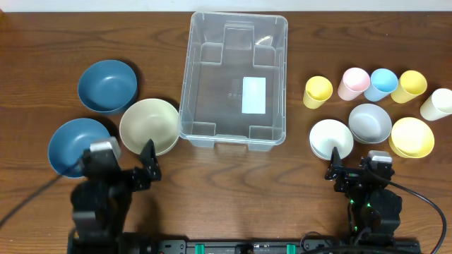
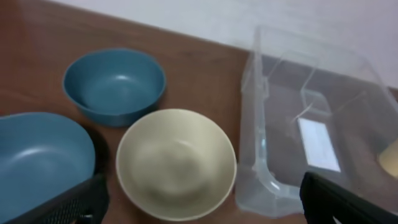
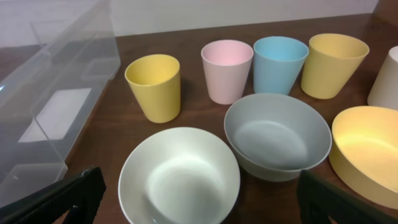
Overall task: Pack container
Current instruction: 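Move the left gripper down to the rim of the front dark blue bowl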
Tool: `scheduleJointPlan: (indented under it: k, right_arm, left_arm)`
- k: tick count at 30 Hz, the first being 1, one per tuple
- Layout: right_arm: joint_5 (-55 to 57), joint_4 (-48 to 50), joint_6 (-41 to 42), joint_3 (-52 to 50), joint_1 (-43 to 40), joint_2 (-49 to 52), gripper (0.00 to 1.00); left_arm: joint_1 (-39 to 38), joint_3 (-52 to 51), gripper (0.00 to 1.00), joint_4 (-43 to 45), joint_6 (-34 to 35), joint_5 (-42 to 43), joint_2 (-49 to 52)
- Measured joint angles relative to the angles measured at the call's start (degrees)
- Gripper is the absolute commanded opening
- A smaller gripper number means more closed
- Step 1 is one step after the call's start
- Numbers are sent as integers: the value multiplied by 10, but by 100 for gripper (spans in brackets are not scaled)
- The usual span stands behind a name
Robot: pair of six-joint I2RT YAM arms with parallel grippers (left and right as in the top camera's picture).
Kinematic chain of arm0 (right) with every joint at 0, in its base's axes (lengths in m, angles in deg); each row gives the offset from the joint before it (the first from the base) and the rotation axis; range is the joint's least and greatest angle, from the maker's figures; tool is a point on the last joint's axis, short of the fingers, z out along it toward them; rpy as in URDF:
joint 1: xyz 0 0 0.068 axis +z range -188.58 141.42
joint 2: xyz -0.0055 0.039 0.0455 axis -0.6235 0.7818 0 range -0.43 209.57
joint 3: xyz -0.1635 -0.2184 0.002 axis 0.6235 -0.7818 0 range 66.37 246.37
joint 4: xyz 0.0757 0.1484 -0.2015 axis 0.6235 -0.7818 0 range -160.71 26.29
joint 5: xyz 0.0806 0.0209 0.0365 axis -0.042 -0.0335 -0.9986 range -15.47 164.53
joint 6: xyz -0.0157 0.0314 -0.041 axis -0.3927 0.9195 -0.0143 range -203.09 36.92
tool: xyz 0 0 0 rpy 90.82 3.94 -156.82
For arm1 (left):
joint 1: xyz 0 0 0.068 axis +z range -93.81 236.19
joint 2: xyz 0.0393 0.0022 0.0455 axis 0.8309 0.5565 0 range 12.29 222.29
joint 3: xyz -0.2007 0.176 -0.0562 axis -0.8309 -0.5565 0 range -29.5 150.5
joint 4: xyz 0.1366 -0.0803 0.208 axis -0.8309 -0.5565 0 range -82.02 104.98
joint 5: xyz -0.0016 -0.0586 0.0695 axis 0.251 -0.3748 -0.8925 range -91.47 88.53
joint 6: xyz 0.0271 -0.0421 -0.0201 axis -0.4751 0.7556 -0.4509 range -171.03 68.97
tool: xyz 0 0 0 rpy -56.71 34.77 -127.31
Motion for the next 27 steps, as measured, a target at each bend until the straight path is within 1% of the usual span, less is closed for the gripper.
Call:
scheduleJointPlan:
  k: [4,7,11,14,17,20,24,27]
  right_arm:
    - [0,0,0,0,0,0,99]
    - [0,1,0,0,0,0,99]
    - [0,1,0,0,0,0,99]
    - [0,1,0,0,0,0,99]
    - [0,1,0,0,0,0,99]
    - [0,1,0,0,0,0,99]
    - [0,1,0,0,0,0,99]
    - [0,1,0,0,0,0,99]
  left_arm:
    - [1,101,98,-68,0,-39,120]
    - [19,195,98,-129,-2,-67,208]
    - [86,317,98,-203,-3,-89,312]
    - [152,374,98,-230,-3,-95,366]
    - [220,399,98,-236,-4,-97,402]
    - [273,402,98,-252,-4,-97,424]
    - [320,402,98,-261,-3,-86,435]
    - [367,402,98,-267,14,-75,443]
